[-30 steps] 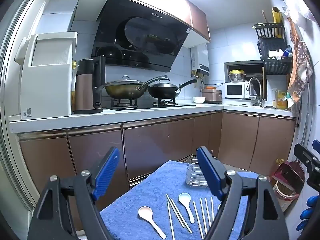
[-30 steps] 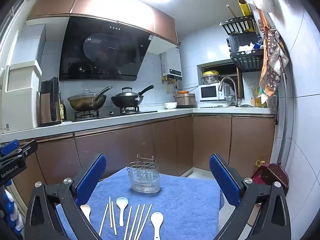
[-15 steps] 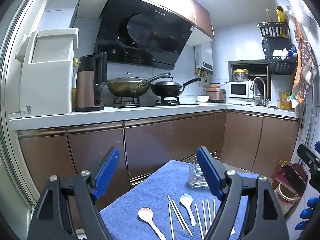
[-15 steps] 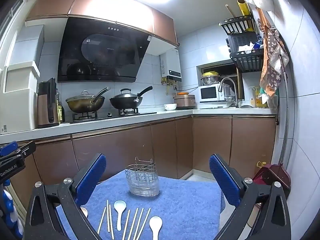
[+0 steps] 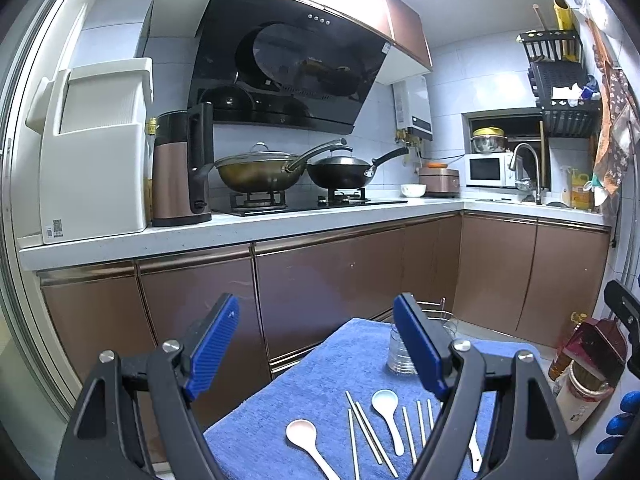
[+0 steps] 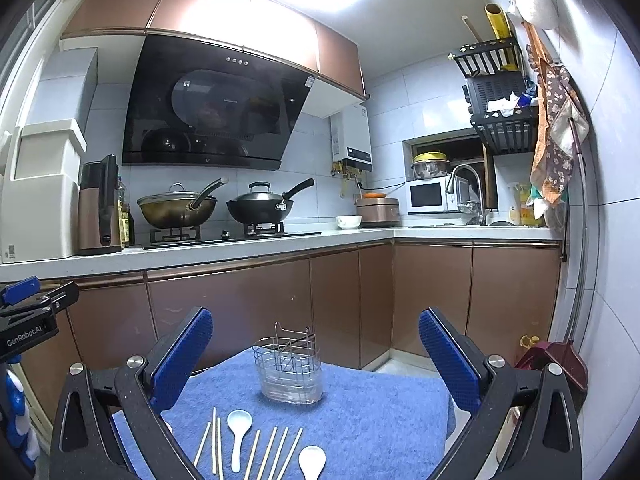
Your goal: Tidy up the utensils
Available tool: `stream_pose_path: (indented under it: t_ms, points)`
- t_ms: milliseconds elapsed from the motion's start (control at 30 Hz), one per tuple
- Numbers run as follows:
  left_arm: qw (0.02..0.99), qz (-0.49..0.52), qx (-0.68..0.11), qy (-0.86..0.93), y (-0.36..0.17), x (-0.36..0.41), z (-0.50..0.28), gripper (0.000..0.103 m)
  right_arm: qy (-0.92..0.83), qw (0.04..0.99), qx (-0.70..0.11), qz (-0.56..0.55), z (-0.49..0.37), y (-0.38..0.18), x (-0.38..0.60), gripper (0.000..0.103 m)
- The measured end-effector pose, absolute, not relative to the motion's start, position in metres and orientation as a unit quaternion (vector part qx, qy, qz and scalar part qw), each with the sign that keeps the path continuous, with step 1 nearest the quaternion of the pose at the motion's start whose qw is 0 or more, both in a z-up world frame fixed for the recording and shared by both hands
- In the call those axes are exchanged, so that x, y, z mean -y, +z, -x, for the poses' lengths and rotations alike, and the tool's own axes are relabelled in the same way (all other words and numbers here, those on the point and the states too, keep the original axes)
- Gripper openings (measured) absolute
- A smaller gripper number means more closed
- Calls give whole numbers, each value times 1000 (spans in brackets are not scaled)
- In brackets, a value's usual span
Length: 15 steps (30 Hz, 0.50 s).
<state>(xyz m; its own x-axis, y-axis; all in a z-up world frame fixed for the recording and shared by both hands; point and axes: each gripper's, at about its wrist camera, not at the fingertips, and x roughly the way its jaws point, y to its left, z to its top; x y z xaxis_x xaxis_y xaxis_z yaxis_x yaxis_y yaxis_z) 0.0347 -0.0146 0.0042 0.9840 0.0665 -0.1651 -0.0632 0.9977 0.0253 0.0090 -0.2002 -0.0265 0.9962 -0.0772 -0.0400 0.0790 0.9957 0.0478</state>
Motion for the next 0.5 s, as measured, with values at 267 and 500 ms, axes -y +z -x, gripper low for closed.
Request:
stream_pose_path:
  t_ms: [267,500]
  points:
    - [996,-5,-79,36,3,14,-45,79,-41,998,-31,-23,-24,-29,206,103]
    - [997,-8,-75,31,2,17,-52,79,-42,998,-39,-20,-35,-29,214,103]
